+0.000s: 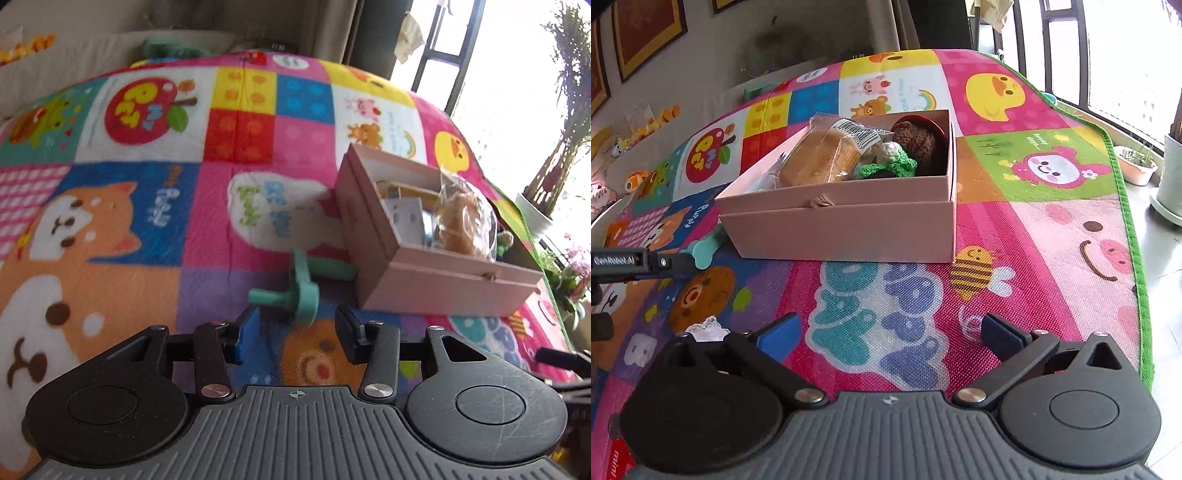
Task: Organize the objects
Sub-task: 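Grasp the teal toy with the left gripper and lift it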
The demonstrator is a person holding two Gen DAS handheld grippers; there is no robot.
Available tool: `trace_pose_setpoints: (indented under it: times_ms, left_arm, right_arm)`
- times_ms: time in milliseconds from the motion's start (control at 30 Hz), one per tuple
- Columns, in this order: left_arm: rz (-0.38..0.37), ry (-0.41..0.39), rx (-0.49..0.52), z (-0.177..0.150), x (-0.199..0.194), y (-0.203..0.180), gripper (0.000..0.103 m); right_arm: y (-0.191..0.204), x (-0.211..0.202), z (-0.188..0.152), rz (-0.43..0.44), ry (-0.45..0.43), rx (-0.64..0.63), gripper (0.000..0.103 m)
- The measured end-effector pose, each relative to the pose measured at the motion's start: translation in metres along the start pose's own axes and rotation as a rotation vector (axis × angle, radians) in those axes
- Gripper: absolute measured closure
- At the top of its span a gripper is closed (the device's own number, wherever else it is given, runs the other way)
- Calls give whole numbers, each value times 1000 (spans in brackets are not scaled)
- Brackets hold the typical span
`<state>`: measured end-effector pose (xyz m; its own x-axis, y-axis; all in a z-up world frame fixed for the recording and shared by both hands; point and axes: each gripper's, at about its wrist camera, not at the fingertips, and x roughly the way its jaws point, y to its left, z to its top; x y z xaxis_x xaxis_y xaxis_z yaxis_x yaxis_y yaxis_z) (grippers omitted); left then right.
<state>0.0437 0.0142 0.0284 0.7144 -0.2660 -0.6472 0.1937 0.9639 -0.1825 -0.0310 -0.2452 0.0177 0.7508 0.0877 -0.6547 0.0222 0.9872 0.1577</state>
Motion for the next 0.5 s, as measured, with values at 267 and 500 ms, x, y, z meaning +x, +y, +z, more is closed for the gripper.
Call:
trace_pose_setpoints:
  times_ms: [267,500]
  left_arm:
    - [72,-48,71,16,21,-23,54]
    - [89,-22,133,28,40,-31,61]
  right_arm:
    - [-5,-4,-2,13,-19,36,0]
    - [-6,-3,-2,16,-19,36,0]
